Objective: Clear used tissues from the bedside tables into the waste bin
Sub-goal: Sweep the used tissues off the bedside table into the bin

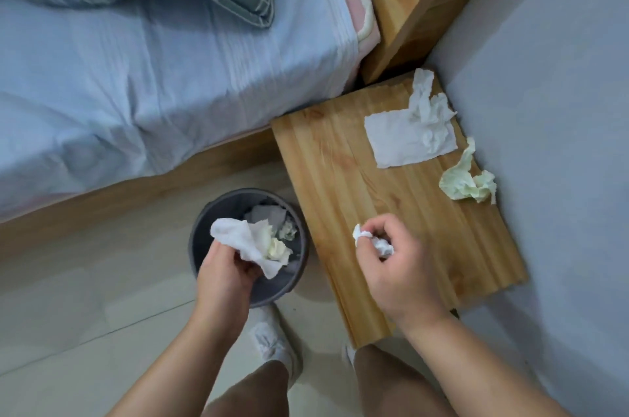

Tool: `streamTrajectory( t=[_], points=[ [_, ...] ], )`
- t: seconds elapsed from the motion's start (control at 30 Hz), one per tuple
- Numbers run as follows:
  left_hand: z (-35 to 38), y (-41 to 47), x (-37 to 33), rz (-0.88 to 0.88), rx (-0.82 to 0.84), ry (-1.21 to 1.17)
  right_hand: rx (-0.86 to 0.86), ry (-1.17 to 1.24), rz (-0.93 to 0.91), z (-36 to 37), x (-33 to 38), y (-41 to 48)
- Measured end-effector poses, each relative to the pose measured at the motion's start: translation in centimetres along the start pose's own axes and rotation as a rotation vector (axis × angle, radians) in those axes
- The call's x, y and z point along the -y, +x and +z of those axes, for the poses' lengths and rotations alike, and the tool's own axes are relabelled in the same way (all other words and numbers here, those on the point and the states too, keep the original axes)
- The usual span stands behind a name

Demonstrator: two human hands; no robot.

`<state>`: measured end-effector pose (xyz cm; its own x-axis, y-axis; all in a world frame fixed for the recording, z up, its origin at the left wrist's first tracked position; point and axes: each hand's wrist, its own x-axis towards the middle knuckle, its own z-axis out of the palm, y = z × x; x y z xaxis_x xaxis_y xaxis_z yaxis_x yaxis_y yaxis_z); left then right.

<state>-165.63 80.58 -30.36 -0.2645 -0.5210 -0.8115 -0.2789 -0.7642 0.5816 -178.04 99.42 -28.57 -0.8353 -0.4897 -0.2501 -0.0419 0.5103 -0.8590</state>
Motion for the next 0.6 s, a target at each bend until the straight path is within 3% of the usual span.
streamTrajectory(
  t=[0.1, 0.2, 0.43, 0.6],
  points=[
    [1.0, 0.6, 0.0, -0.102, 0.115, -0.058, 0.031, -0.008, 0.014, 4.2, 0.0, 0.7],
    [0.4, 2.4, 1.3, -0.03, 0.125, -0.036, 0.056, -0.032, 0.076, 7.4, -0.5, 0.7],
    [-8.0, 8.2, 3.5, -0.058, -0.125, 0.083, 0.291, -0.061, 0.31, 14.0, -2.6, 0.2],
    [-11.0, 9.3, 4.1, -0.11, -0.116, 0.271, 0.43, -0.105, 0.351, 16.3, -2.5, 0.5]
  ],
)
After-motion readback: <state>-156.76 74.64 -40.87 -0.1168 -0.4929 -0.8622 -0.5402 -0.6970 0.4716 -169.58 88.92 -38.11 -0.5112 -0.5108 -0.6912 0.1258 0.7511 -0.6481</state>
